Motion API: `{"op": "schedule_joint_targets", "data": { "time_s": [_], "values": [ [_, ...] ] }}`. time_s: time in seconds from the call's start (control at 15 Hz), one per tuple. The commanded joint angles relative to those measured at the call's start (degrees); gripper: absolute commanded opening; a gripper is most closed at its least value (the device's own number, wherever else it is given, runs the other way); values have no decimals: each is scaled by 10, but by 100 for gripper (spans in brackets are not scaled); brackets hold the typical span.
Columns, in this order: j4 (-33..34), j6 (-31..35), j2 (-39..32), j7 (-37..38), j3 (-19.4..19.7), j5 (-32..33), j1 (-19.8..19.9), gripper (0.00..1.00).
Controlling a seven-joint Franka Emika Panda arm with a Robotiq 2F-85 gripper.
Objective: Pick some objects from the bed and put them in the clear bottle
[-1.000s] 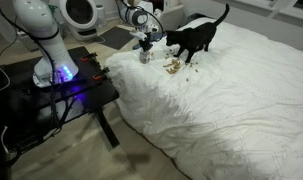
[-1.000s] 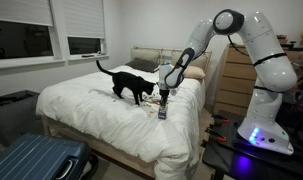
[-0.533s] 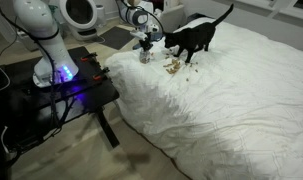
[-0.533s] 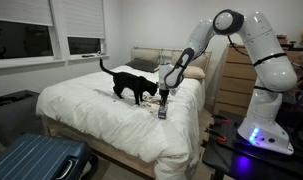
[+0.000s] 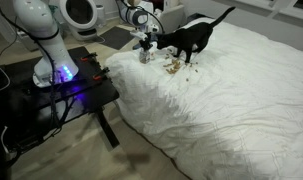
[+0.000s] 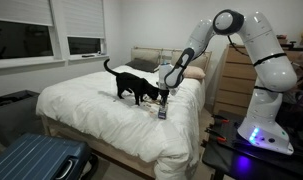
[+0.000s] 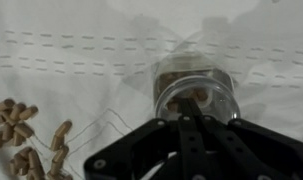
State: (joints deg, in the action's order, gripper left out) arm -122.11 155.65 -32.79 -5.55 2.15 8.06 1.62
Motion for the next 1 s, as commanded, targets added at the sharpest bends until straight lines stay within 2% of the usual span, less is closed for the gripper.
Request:
{"op": "schedule_joint_targets", "data": {
  "time_s": [0.0,0.07,0.2,0.33,0.4,0.47,0.53,0.67,0.93],
  "values": [
    [2,-21,13,-4,4,3,-2,0],
    [2,-25,15,-5,3,2,-2,26],
    [2,-28,17,-7,1,0,0,33],
    [2,-32,18,-7,1,1,0,49],
    [3,-34,19,-7,1,1,0,51],
    [3,-36,19,-6,1,1,0,51],
    [3,-38,20,-7,1,1,0,6],
    [4,-41,20,-7,0,0,1,0],
    [3,-47,24,-5,2,3,-3,0]
  ]
}}
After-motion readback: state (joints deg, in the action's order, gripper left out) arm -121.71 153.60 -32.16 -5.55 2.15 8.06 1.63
